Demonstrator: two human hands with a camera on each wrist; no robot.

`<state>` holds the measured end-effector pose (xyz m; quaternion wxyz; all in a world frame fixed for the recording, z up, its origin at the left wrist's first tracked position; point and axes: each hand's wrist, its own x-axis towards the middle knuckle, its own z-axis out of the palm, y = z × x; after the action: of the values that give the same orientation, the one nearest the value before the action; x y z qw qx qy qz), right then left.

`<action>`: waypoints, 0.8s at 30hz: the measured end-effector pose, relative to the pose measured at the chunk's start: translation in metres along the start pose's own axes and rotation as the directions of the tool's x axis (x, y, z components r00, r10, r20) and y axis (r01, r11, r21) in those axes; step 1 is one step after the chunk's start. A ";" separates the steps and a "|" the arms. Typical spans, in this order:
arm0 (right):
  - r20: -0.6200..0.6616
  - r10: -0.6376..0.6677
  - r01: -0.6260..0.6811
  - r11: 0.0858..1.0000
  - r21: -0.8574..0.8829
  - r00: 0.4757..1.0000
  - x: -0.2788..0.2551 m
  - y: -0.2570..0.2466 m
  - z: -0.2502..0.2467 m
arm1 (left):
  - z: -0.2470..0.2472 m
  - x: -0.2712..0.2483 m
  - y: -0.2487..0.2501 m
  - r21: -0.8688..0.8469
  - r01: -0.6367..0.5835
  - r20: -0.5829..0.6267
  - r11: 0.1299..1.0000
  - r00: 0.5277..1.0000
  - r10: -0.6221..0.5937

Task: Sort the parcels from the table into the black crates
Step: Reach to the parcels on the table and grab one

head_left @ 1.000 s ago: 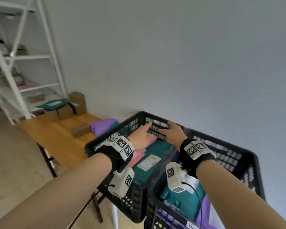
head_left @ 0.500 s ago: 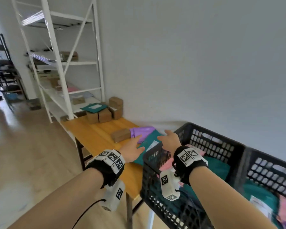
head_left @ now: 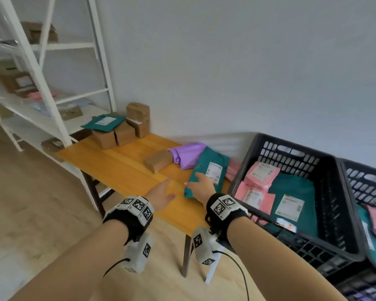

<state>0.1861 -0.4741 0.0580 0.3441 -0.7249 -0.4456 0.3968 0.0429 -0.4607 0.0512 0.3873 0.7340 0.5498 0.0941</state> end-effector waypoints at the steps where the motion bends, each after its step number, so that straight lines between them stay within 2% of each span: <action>1: 0.004 0.011 -0.011 1.000 -0.011 1.000 0.003 0.003 0.007 | 0.000 0.005 -0.006 -0.003 0.012 0.023 1.000 1.000 -0.012; 6: -0.013 0.076 -0.077 0.996 -0.049 0.997 0.034 0.025 0.030 | 0.004 0.040 -0.034 -0.011 0.042 0.115 0.999 0.993 -0.040; 13: -0.088 0.176 -0.173 0.984 0.032 0.980 0.111 0.046 0.048 | 0.003 0.114 -0.059 0.060 0.088 0.211 0.994 0.973 -0.098; 19: -0.156 0.305 -0.277 0.944 0.178 0.940 0.181 0.056 0.051 | -0.005 0.194 -0.058 0.161 0.079 0.275 0.984 0.954 -0.121; 24: -0.197 0.426 -0.382 0.896 0.225 0.883 0.216 0.072 0.049 | 0.002 0.244 -0.060 0.165 0.032 0.310 0.986 0.947 -0.083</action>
<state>0.2321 -0.2949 -0.0831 0.3690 -0.8106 -0.2016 0.4076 0.0921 -0.2416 -0.0608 0.4134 0.7517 0.5077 -0.0796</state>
